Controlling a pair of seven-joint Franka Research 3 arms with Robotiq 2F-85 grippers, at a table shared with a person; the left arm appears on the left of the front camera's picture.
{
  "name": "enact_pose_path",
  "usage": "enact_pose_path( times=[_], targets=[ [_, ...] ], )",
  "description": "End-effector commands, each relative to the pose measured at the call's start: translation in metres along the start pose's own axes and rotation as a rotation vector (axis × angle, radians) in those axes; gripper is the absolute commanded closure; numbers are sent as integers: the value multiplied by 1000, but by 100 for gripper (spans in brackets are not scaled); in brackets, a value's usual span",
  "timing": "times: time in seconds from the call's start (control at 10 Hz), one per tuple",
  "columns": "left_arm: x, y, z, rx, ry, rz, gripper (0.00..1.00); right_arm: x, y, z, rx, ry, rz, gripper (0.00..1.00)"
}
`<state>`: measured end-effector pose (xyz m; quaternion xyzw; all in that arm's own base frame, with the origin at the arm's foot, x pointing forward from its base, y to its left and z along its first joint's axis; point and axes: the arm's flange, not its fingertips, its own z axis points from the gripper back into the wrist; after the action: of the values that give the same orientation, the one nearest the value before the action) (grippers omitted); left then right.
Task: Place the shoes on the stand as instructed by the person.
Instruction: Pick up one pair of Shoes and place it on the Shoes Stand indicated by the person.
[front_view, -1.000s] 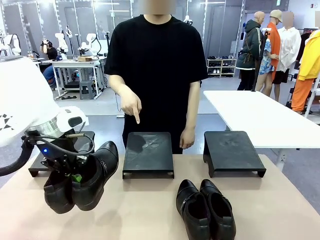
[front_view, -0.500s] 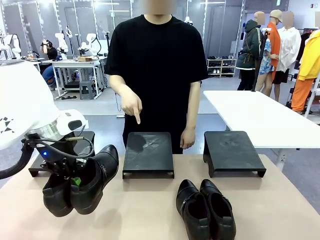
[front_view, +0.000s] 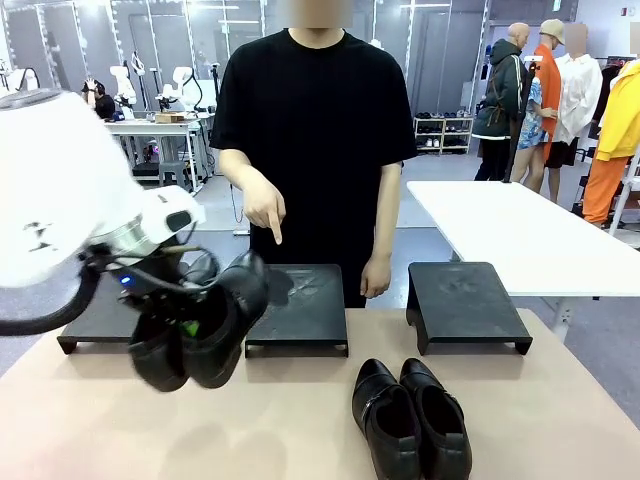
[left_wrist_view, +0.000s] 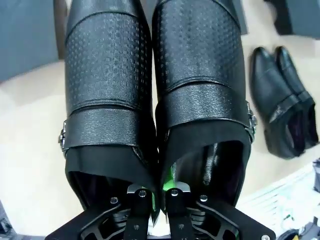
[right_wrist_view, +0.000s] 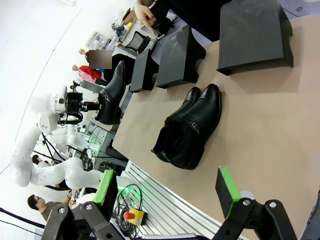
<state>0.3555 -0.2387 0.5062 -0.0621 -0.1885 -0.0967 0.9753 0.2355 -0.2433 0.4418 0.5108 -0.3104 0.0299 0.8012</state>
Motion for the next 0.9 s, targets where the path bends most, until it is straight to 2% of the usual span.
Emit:
enact_pose_path(
  times=[0.0, 0.1, 0.5, 0.8],
  targets=[
    [55, -29, -13, 109, -45, 60, 93, 0, 0, 0, 14, -13, 20, 0],
    [71, -40, -19, 124, -46, 88, 93, 0, 0, 0, 14, -13, 20, 0],
    [142, -100, -43, 234, -82, 66, 93, 0, 0, 0, 14, -13, 20, 0],
    [181, -130, -69, 270, -66, 156, 93, 0, 0, 0, 14, -13, 20, 0]
  ],
)
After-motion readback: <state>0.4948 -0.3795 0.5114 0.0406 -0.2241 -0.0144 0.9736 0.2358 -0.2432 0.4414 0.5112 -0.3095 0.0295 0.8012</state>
